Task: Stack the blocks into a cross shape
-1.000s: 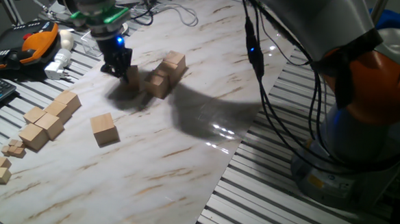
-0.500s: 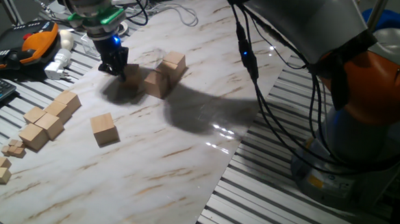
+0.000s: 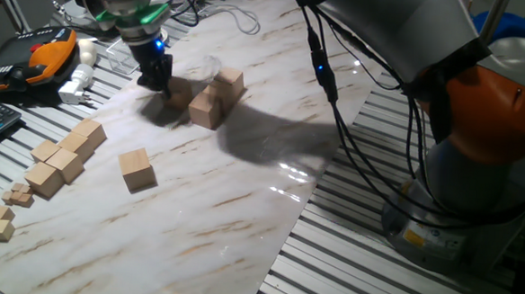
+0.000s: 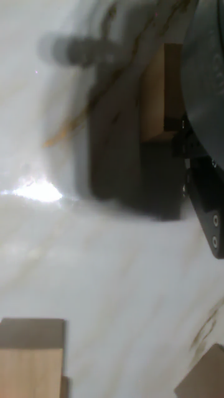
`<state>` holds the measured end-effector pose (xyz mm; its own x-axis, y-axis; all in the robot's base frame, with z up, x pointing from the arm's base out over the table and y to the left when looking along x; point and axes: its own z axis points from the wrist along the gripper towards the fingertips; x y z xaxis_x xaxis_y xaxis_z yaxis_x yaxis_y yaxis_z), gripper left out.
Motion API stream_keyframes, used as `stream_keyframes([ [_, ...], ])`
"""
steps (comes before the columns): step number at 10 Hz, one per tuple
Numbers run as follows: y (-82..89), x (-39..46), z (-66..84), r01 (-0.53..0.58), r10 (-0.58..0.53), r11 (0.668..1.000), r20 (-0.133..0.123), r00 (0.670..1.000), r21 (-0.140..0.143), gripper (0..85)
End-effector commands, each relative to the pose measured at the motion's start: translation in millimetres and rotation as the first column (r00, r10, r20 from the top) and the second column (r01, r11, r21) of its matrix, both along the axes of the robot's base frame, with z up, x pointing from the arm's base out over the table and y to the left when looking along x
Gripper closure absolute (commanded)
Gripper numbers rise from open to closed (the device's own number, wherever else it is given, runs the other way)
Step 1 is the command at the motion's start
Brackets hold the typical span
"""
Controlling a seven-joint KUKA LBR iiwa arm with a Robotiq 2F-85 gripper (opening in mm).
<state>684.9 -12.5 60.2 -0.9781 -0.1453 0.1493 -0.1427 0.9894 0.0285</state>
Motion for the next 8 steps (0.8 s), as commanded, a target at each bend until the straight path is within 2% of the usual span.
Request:
stream_keyframes([
  [1,-1.3,-1.9,-0.9,-0.003,0.003,1.0,0.001,1.0,-0.002,85.0],
  [3,-9.2,-4.5,-1.2,-0.023,0.023,1.0,-0.005,1.0,0.003,85.0],
  [6,-20.8,-11.8,5.2,-0.047,0.047,0.999,-0.034,0.998,-0.003,85.0],
  [8,-27.6,-17.3,6.8,-0.051,0.051,0.999,-0.033,0.998,0.001,85.0],
])
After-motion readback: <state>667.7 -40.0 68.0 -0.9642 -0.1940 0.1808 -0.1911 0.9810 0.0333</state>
